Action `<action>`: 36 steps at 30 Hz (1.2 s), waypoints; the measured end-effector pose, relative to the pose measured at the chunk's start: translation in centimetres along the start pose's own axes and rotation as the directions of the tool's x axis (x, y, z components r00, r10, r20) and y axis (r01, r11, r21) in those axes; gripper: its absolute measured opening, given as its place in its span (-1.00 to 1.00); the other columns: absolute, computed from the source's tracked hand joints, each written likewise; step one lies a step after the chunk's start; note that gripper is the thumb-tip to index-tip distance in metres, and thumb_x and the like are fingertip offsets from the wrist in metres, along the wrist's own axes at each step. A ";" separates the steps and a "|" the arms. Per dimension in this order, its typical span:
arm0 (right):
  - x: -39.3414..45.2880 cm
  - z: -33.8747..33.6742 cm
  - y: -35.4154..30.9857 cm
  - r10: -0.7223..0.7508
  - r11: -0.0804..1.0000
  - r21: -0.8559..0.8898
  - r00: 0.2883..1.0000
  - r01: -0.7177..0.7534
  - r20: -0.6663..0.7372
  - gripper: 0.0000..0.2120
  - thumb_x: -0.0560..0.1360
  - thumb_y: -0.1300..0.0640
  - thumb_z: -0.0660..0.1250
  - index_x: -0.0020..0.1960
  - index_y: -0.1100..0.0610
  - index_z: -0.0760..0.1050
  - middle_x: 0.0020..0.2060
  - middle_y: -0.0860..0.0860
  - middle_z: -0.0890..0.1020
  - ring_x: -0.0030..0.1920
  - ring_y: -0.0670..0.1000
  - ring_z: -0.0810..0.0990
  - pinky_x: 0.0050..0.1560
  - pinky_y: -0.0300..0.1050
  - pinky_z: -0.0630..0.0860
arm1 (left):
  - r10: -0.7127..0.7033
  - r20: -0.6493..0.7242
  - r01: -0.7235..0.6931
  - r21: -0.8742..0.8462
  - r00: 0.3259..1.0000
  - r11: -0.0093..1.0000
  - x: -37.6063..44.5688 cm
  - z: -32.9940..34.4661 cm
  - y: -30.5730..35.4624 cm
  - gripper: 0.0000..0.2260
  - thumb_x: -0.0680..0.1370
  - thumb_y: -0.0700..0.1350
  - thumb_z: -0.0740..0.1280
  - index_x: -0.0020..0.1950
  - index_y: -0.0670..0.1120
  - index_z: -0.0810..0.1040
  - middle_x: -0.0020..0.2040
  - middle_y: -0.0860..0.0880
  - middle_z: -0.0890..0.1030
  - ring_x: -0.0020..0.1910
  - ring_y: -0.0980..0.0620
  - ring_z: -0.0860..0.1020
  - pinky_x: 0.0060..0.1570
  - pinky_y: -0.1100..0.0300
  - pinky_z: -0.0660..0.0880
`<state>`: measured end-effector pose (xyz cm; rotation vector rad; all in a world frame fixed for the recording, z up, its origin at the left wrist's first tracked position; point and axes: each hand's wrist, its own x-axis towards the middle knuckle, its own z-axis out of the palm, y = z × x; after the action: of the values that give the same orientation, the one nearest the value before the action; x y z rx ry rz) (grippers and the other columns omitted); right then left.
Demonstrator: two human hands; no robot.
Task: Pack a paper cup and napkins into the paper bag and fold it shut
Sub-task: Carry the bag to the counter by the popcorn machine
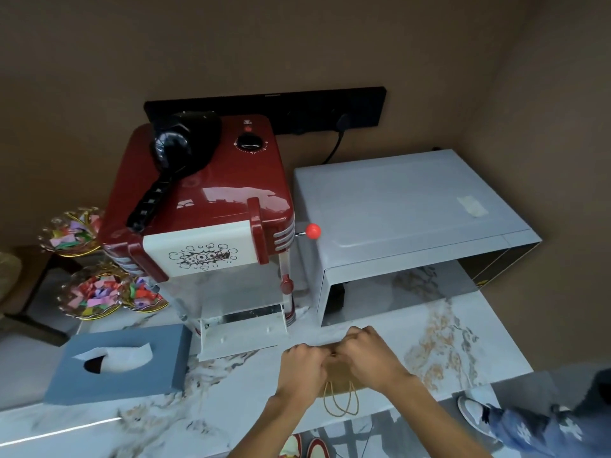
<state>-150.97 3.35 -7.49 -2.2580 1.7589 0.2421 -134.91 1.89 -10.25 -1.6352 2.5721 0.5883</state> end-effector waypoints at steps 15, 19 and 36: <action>-0.2 0.8 2.8 0.144 0.989 -0.025 0.989 -0.145 -0.034 -0.78 0.56 -0.06 0.23 -0.07 -0.09 0.66 -0.21 -0.13 0.70 0.11 -0.08 0.51 0.12 -0.14 0.29 | 0.049 0.050 -0.048 -0.031 0.998 0.998 -0.8 -1.2 -2.6 -0.60 0.68 0.16 0.10 0.22 -0.02 0.62 0.03 -0.10 0.72 0.05 -0.11 0.65 0.07 0.09 0.51; -0.7 1.0 3.1 0.167 0.986 -0.011 0.985 -0.168 -0.034 -0.79 0.59 0.02 0.23 -0.08 -0.03 0.63 -0.16 -0.09 0.68 0.13 -0.05 0.51 0.15 -0.13 0.35 | 0.101 0.049 -0.100 -0.003 0.994 0.995 -0.6 -1.2 -2.9 -0.65 0.69 0.10 0.12 0.27 -0.02 0.59 0.06 -0.07 0.72 0.06 -0.09 0.66 0.07 0.15 0.50; -2.3 0.5 3.1 0.265 0.954 0.170 0.960 -0.247 -0.091 -0.70 0.64 -0.08 0.12 0.02 -0.07 0.62 -0.23 -0.12 0.56 0.08 -0.06 0.54 0.08 -0.16 0.42 | 0.139 -0.044 -0.134 0.095 0.989 0.986 -0.3 -0.7 -4.0 -0.59 0.68 0.17 0.07 0.28 0.03 0.60 -0.02 -0.08 0.71 -0.02 -0.09 0.64 -0.03 0.16 0.49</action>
<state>-154.52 4.90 -7.69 -1.9672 2.0527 0.0239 -131.09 0.42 -10.69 -1.4736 2.7195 0.4329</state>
